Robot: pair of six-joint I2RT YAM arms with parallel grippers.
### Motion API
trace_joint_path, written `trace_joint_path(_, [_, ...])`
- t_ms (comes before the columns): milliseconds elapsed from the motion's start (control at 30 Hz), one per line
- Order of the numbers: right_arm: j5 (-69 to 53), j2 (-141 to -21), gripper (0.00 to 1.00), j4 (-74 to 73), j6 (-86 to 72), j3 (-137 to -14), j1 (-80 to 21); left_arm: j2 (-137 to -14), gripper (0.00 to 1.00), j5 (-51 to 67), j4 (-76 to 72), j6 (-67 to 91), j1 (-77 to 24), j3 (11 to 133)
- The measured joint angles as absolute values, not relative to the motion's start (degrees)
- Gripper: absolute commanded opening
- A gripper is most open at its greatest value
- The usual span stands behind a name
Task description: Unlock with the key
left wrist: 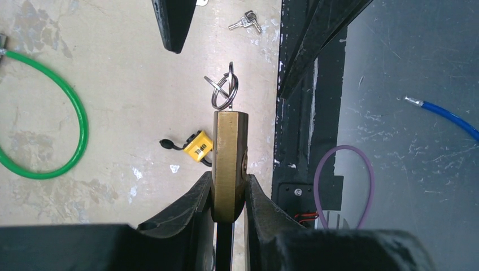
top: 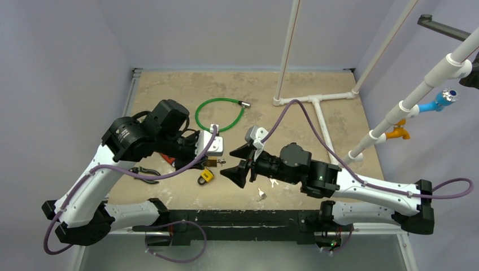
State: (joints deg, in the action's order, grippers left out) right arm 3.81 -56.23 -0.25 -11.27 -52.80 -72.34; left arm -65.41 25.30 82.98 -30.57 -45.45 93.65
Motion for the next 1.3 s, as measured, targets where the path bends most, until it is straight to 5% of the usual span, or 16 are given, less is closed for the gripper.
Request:
trace_joint_path(533, [20.5, -60.3, 0.64, 3.4, -7.4, -53.4, -78.2, -65.4, 0.00, 25.5, 84.1, -28.3, -45.5, 92.9])
trace_joint_path(1300, [40.0, -51.2, 0.66, 6.2, -19.8, -46.1, -80.7, -65.3, 0.00, 26.3, 82.8, -26.2, -45.1, 92.9])
